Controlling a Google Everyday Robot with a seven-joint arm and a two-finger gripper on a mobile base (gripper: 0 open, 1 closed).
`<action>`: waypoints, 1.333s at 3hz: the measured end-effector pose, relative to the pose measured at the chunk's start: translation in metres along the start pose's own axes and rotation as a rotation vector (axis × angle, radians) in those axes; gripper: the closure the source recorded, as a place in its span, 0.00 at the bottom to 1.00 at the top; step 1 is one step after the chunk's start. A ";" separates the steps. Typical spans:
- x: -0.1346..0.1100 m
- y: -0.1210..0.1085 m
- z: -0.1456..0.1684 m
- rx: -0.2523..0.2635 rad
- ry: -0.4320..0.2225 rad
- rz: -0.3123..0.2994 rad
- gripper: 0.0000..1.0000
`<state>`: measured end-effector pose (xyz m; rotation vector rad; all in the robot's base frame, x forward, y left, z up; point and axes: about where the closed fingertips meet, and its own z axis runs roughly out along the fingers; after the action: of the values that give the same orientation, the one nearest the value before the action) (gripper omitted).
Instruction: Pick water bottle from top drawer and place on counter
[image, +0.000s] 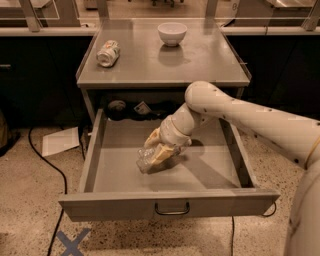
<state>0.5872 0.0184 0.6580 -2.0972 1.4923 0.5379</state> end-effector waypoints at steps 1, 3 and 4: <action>-0.028 -0.009 -0.048 0.015 -0.063 -0.038 1.00; -0.095 -0.040 -0.166 0.113 -0.162 -0.162 1.00; -0.114 -0.069 -0.199 0.124 -0.160 -0.206 1.00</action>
Offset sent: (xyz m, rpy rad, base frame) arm 0.0052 -0.0264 0.2329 0.2105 -0.1588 0.0937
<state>0.6222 0.0007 0.8945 -2.0302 1.1745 0.5088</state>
